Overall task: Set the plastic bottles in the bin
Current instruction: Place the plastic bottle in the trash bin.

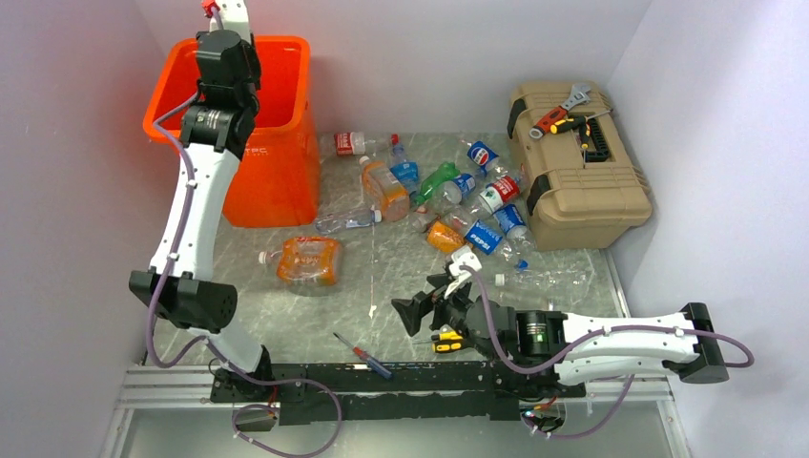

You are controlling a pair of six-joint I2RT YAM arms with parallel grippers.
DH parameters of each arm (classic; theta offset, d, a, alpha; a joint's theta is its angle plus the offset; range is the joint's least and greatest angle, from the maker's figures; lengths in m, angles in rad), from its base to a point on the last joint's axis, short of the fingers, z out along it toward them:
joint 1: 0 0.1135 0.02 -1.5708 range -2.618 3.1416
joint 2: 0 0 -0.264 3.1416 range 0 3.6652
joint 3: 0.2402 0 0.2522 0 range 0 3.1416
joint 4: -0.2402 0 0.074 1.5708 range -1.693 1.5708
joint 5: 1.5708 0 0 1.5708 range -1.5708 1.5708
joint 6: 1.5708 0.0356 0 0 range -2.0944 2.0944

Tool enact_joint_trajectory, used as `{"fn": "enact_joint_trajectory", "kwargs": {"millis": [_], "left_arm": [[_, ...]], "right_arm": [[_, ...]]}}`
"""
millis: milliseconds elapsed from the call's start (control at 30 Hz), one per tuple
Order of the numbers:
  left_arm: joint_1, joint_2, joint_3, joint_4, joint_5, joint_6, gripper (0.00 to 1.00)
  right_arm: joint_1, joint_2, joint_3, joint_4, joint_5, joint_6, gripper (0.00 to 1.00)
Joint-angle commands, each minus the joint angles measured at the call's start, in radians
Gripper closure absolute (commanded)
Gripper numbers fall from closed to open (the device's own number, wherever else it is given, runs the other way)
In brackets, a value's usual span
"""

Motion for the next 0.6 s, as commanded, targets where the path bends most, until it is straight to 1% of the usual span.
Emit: {"fn": "enact_joint_trajectory", "kwargs": {"millis": [0, 67, 200, 300, 433, 467, 567], "left_arm": [[0.033, -0.015, 0.029, 0.071, -0.038, -0.034, 1.0], [0.037, 0.002, 0.01, 0.079, -0.041, -0.033, 1.0], [0.048, 0.032, -0.041, 0.086, -0.04, -0.04, 1.0], [0.056, 0.057, -0.045, 0.036, -0.026, -0.068, 1.0], [0.074, 0.068, -0.06, 0.014, -0.014, -0.085, 1.0], [0.083, 0.062, -0.07, 0.012, -0.001, -0.123, 1.0], [0.107, 0.047, -0.103, 0.009, 0.037, -0.163, 1.0]], "right_arm": [[0.001, -0.026, -0.021, -0.066, 0.152, 0.077, 0.01], [0.0, -0.023, -0.034, -0.101, 0.206, 0.103, 0.0], [0.0, 0.014, -0.013, -0.138, 0.161, 0.049, 0.0], [0.0, 0.058, 0.003, -0.153, 0.145, 0.023, 0.0], [0.001, 0.108, 0.016, -0.15, 0.141, 0.01, 0.0], [0.0, 0.116, 0.016, -0.148, 0.141, 0.01, 0.0], [0.0, 0.126, 0.014, -0.136, 0.143, 0.009, 0.0]]}}
